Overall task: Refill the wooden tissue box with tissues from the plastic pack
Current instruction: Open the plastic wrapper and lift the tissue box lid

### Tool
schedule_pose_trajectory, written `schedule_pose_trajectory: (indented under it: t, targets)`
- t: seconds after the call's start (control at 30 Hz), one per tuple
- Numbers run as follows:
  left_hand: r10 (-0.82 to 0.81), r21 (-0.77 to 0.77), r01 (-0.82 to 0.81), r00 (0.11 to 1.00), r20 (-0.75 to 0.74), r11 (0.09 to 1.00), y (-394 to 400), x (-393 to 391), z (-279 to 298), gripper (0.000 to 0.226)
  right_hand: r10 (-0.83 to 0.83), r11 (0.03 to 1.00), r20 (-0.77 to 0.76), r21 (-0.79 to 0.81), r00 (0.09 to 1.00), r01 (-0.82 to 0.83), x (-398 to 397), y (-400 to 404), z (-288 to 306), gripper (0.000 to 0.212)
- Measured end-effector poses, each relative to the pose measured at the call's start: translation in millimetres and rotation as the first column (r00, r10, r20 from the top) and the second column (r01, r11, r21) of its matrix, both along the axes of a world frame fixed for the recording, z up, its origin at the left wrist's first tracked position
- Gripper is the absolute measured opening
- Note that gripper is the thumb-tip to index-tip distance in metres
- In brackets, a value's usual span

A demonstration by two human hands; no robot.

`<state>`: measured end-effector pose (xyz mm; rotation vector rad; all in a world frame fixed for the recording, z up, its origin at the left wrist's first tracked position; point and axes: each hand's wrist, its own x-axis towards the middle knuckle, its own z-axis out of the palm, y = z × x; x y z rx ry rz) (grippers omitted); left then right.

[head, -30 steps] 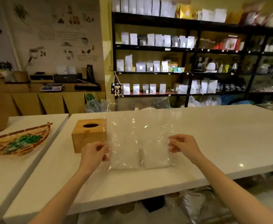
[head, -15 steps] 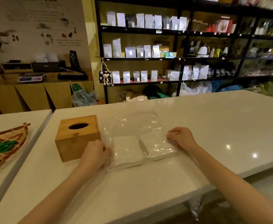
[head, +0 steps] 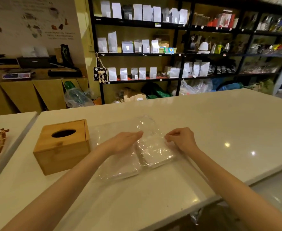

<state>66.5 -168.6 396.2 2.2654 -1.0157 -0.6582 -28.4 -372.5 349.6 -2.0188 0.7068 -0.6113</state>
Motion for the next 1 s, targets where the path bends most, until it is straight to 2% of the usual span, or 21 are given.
schedule_pose_trajectory:
  t: [0.13,0.23,0.27,0.33,0.37,0.4,0.5,0.6,0.7,0.77,0.87,0.93,1.0]
  targets:
    - [0.022,0.013,-0.020,0.983,-0.185,1.000,-5.8,10.0,0.1,0.068,0.057,0.998,0.084,-0.019,0.995,-0.056,-10.6,-7.8,9.7,0.012]
    - [-0.026,-0.091,-0.010,0.923,-0.383,0.996,-1.0,20.3,5.2,0.072,0.232,0.935,0.255,0.207,0.939,-0.287,-26.4,-11.3,26.3,0.008]
    - [-0.053,-0.140,-0.015,0.882,-0.468,0.990,0.8,25.5,5.0,0.075,0.297,0.862,0.316,0.317,0.901,-0.395,-32.2,-14.1,31.1,0.005]
    - [-0.088,-0.196,-0.039,0.795,-0.600,0.980,3.7,34.5,5.5,0.080,0.419,0.622,0.436,0.501,0.796,-0.601,-44.2,-19.4,40.1,0.019]
    - [-0.095,-0.202,-0.044,0.770,-0.631,0.978,5.9,36.7,6.6,0.081,0.482,0.535,0.446,0.532,0.754,-0.657,-48.7,-22.5,42.1,0.025]
    - [-0.100,-0.197,-0.037,0.761,-0.641,0.980,8.2,37.6,7.6,0.082,0.543,0.492,0.425,0.538,0.724,-0.684,-53.1,-23.9,43.9,0.029]
    - [-0.120,-0.118,0.062,0.802,-0.585,0.991,16.9,31.8,12.9,0.076,0.682,0.514,0.262,0.492,0.682,-0.703,-62.6,-30.5,38.8,0.035]
    - [-0.118,0.058,0.156,0.903,-0.414,0.986,21.1,18.9,19.0,0.068,0.758,0.495,0.138,0.516,0.638,-0.699,-68.4,-33.5,31.1,0.043]
    - [-0.105,0.141,0.173,0.913,-0.393,0.975,20.5,6.7,21.3,0.068,0.836,0.432,0.013,0.600,0.548,-0.673,-69.9,-30.6,28.2,0.069]
    - [-0.086,0.148,0.151,0.924,-0.372,0.977,20.5,-0.1,20.6,0.068,0.862,0.439,-0.081,0.610,0.500,-0.660,-68.4,-26.4,28.7,0.080]
    - [-0.038,0.122,0.076,0.956,-0.292,0.990,20.6,-11.3,12.1,0.062,0.845,0.525,-0.234,0.533,0.480,-0.664,-65.3,-17.4,33.3,0.070]
    - [-0.014,0.017,0.017,0.988,-0.153,1.000,20.6,-18.3,0.7,0.055,0.800,0.598,-0.363,0.425,0.478,-0.679,-62.0,-8.9,42.5,0.056]
    - [0.017,-0.082,-0.018,1.000,-0.017,0.996,24.3,-25.0,-5.8,0.047,0.754,0.630,-0.459,0.301,0.470,-0.716,-53.8,2.6,54.8,0.041]
